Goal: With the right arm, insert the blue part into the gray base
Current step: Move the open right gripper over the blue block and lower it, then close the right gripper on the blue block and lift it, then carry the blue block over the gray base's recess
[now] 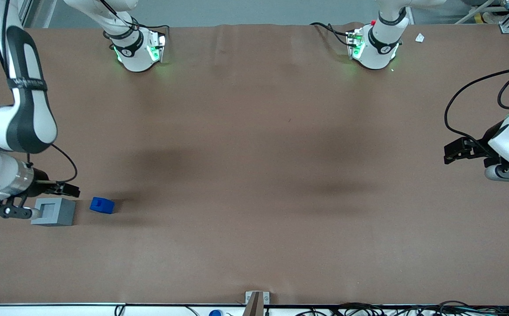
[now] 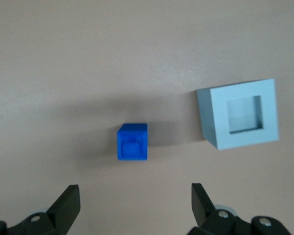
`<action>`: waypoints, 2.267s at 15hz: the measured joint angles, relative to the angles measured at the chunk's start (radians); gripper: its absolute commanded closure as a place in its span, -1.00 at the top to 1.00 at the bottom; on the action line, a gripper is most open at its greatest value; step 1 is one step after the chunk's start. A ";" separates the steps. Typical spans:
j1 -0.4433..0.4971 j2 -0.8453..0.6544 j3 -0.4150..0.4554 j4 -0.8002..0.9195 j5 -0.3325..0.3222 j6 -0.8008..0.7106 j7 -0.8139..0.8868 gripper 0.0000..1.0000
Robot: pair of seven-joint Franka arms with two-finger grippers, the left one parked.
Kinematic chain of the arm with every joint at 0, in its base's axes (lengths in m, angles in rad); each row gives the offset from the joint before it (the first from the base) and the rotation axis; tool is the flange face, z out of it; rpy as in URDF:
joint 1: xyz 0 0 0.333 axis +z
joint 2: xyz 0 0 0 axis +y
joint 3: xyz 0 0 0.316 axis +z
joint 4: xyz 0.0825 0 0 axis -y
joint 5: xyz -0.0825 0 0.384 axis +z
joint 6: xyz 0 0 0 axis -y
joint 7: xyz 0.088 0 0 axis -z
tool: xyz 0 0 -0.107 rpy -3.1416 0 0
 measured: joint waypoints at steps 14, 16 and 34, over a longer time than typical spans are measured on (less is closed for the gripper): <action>0.004 0.200 0.001 0.000 0.053 0.182 0.000 1.00; 0.004 0.212 0.001 -0.005 0.053 0.197 0.000 0.96; -0.030 0.207 -0.016 0.214 0.024 -0.126 -0.106 -0.99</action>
